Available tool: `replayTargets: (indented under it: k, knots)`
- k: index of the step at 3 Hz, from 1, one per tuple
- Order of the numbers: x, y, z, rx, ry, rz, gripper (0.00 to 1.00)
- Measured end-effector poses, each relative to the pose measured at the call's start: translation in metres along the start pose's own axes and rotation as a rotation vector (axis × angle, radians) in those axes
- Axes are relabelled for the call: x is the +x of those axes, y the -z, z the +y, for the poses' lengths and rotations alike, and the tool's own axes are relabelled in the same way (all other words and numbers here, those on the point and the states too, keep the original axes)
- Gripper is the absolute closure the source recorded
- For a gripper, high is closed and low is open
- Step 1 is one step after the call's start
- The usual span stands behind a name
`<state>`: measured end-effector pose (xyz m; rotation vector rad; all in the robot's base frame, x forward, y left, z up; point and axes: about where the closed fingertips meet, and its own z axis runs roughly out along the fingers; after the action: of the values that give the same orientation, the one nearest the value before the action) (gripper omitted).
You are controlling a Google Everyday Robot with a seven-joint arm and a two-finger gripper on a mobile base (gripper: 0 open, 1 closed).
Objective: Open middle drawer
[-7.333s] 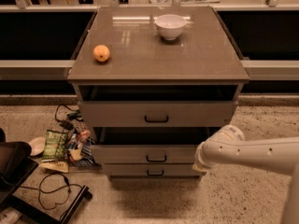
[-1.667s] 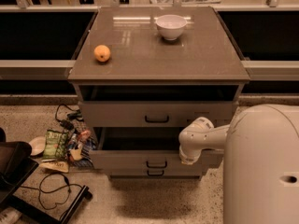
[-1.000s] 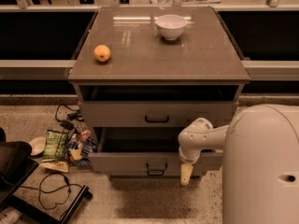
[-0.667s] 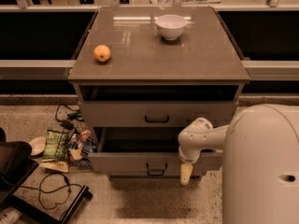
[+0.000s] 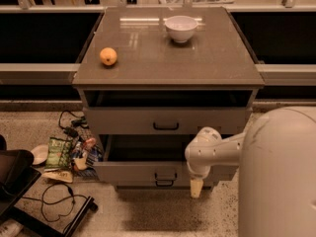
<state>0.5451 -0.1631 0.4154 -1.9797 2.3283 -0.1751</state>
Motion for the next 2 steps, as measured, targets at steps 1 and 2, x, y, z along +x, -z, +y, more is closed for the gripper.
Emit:
replayTargets:
  k: [1, 2]
  knots:
    - [0.015, 0.024, 0.053, 0.011, -0.059, -0.005, 0.4]
    - [0.048, 0.018, 0.128, -0.064, -0.208, -0.005, 0.63]
